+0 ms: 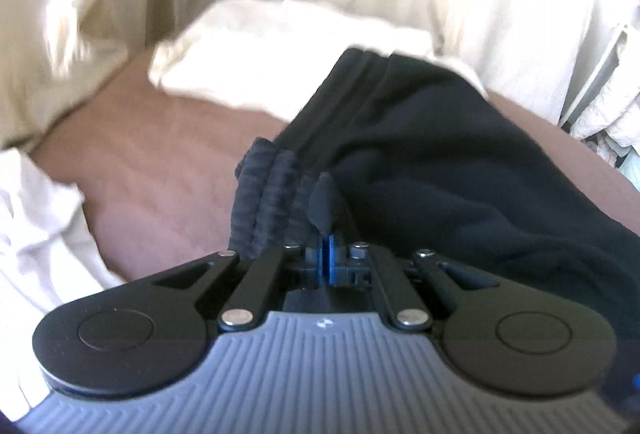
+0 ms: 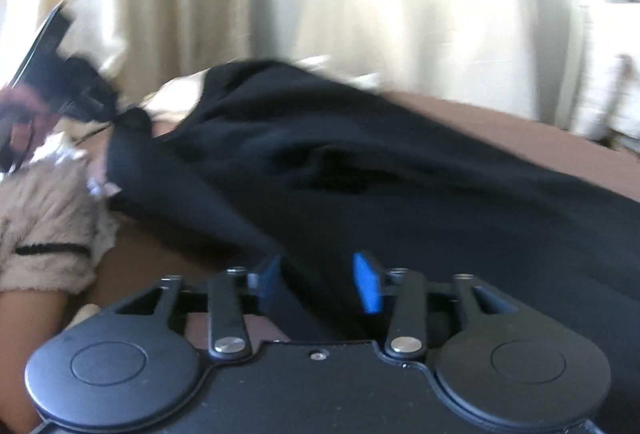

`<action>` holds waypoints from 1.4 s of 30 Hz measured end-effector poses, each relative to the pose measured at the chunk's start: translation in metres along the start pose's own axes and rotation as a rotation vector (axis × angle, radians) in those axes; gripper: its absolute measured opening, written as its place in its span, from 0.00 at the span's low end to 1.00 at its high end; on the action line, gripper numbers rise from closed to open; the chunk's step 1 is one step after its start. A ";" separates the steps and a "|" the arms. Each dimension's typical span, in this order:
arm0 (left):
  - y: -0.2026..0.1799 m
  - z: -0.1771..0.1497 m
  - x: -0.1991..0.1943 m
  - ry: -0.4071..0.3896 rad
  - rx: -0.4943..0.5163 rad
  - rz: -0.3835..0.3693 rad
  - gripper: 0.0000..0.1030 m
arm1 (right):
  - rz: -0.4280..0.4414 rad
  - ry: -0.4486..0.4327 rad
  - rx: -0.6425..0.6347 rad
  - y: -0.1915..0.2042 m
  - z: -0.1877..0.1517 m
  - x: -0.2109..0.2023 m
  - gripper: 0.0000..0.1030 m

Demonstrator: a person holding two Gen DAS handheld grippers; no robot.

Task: Fold clothes

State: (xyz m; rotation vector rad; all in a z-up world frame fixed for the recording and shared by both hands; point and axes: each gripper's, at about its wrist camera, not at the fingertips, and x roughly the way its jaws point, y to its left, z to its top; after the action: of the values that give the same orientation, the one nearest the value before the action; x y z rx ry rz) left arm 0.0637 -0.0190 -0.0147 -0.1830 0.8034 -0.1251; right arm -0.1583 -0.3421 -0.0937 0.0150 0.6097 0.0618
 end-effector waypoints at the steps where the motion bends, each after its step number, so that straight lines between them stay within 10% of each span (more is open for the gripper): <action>1: -0.004 0.000 -0.002 -0.018 0.016 -0.003 0.02 | -0.056 0.009 0.044 -0.020 -0.001 -0.017 0.55; 8: -0.017 -0.002 -0.017 -0.127 0.118 0.028 0.02 | -0.474 0.051 0.895 -0.214 -0.081 -0.128 0.61; 14: -0.009 -0.003 -0.016 -0.135 0.071 -0.012 0.02 | -0.734 -0.031 1.318 -0.292 -0.175 -0.166 0.63; 18: -0.015 -0.003 -0.018 -0.168 0.097 -0.011 0.02 | -0.816 -0.147 1.269 -0.306 -0.184 -0.134 0.80; 19: -0.015 -0.002 -0.023 -0.180 0.092 -0.015 0.02 | -0.836 -0.176 1.256 -0.309 -0.186 -0.126 0.69; 20: -0.012 0.001 -0.032 -0.194 0.080 -0.029 0.02 | -0.849 -0.196 1.227 -0.312 -0.185 -0.120 0.11; 26: 0.018 0.012 -0.099 -0.239 0.023 -0.081 0.02 | -0.844 -0.470 0.908 -0.270 -0.111 -0.188 0.07; 36: 0.071 -0.016 -0.162 -0.179 -0.030 -0.102 0.01 | -0.811 -0.379 1.051 -0.248 -0.126 -0.269 0.07; 41: 0.081 -0.024 -0.194 -0.296 0.108 0.144 0.00 | -0.851 -0.335 0.935 -0.232 -0.121 -0.311 0.07; 42: 0.098 -0.019 -0.188 -0.237 -0.005 0.040 0.00 | -0.853 -0.320 0.928 -0.236 -0.121 -0.312 0.07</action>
State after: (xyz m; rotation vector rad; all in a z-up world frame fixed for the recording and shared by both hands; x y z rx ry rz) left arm -0.0756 0.1086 0.0835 -0.1826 0.5705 -0.0626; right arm -0.4699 -0.5973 -0.0222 0.6468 0.2413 -1.0361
